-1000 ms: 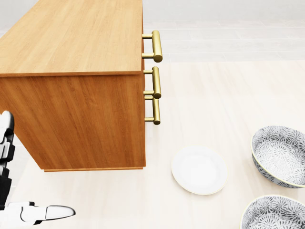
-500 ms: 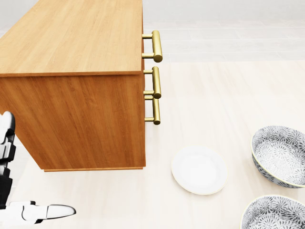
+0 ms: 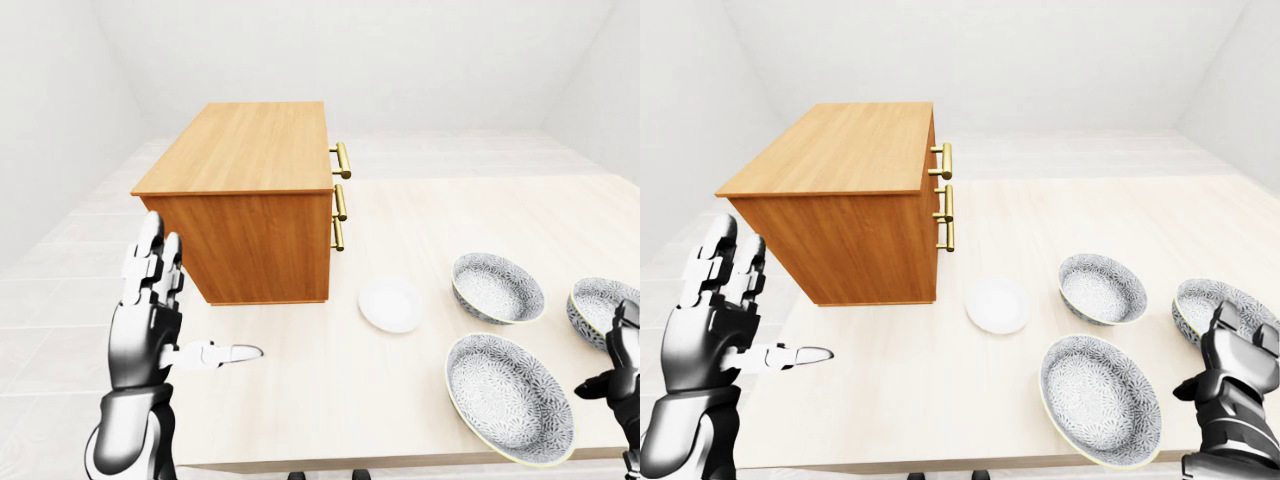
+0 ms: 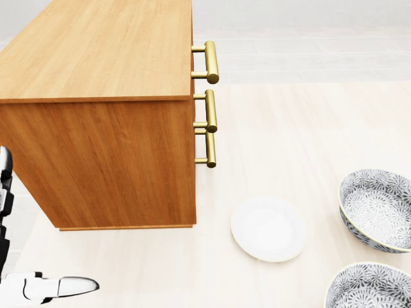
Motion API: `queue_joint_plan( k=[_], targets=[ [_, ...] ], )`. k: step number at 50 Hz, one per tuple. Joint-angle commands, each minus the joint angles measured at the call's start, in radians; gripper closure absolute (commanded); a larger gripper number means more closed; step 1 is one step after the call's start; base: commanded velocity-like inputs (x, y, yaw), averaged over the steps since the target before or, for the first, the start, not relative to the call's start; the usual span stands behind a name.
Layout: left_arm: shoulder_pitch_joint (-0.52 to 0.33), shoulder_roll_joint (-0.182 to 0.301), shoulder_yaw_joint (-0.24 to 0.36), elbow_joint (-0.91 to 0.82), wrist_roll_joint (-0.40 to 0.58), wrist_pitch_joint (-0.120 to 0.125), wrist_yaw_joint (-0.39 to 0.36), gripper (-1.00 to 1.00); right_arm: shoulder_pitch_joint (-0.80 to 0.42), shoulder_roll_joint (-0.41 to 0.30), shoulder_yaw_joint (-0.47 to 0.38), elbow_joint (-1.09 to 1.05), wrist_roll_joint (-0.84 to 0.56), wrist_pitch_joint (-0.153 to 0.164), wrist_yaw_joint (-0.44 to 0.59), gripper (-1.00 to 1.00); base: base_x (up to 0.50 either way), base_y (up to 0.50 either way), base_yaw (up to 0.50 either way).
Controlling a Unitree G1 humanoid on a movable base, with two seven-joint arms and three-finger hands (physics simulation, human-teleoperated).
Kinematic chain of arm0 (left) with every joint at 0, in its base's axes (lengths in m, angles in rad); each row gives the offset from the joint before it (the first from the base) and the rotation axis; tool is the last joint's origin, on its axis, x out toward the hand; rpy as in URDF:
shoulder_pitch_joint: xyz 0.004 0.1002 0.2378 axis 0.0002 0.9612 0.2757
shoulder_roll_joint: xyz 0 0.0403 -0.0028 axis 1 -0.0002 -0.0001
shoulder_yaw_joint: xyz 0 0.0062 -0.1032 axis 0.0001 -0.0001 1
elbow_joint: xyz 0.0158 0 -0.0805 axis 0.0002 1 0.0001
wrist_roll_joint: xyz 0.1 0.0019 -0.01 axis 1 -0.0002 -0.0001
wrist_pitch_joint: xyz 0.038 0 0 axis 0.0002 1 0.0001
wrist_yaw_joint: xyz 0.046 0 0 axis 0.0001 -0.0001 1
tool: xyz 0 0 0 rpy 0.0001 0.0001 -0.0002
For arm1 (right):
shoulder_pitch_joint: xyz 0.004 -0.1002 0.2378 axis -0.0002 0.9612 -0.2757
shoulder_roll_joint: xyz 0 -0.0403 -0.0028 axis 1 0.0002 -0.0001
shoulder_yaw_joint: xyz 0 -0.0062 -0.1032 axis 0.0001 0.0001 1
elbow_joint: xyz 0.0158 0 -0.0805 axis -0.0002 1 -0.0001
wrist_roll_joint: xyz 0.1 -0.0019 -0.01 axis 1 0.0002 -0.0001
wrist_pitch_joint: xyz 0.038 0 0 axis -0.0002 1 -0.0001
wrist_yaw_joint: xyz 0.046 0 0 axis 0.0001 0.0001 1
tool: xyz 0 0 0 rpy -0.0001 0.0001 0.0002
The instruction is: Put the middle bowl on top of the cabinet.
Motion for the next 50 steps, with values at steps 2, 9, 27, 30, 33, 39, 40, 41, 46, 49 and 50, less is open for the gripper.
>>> queue_joint_plan(
  k=[2, 9, 27, 30, 33, 39, 40, 41, 46, 49, 50],
  targets=[
    [0.011, -0.007, 0.016, -0.059, -0.003, 0.0, -0.008, -1.0, 0.01, 0.006, -0.001, 0.007, 0.016, 0.0, -0.003, -1.0, 0.0, 0.0, 0.0],
    [0.016, -0.013, 0.005, -0.067, 0.01, 0.0, -0.012, -1.0, 0.013, 0.021, 0.008, 0.013, 0.01, 0.0, -0.016, -1.0, 0.0, 0.0, 0.0],
    [0.011, -0.016, 0.001, -0.073, 0.018, 0.0, -0.013, -1.0, 0.008, 0.026, 0.012, 0.012, 0.002, 0.0, -0.019, -1.0, 0.0, 0.0, 0.0],
    [0.01, -0.015, 0.002, -0.062, 0.02, 0.0, -0.013, -1.0, 0.007, 0.031, 0.017, 0.014, -0.006, 0.0, -0.025, -1.0, 0.0, 0.0, 0.0],
    [0.009, -0.015, 0.003, -0.055, 0.021, 0.0, -0.011, -1.0, 0.006, 0.03, 0.015, 0.013, -0.006, 0.0, -0.024, -0.39, 0.0, 0.0, 0.0],
    [0.012, -0.016, 0.005, -0.056, 0.018, 0.0, -0.011, -1.0, 0.005, 0.026, 0.015, 0.011, -0.007, 0.0, -0.024, 0.97, 0.0, 0.0, 0.0],
    [0.015, -0.016, 0.006, -0.057, 0.016, 0.0, -0.012, -1.0, 0.005, 0.025, 0.014, 0.01, -0.007, 0.0, -0.024, 1.0, 0.0, 0.0, 0.0],
    [0.016, -0.017, 0.007, -0.057, 0.015, 0.0, -0.013, -1.0, 0.005, 0.025, 0.014, 0.01, -0.007, 0.0, -0.025, 1.0, 0.0, 0.0, 0.0],
    [0.022, -0.018, 0.009, -0.058, 0.016, 0.0, -0.015, -1.0, 0.005, 0.027, 0.017, 0.009, -0.01, 0.0, -0.026, 1.0, 0.0, 0.0, 0.0],
    [0.026, -0.019, 0.016, -0.062, 0.01, 0.0, -0.019, -1.0, 0.004, 0.025, 0.016, 0.008, -0.009, 0.0, -0.025, 1.0, 0.0, 0.0, 0.0],
    [0.027, -0.019, 0.018, -0.061, 0.01, 0.0, -0.02, -1.0, 0.004, 0.024, 0.016, 0.006, -0.009, 0.0, -0.024, 1.0, 0.0, 0.0, 0.0]
  ],
)
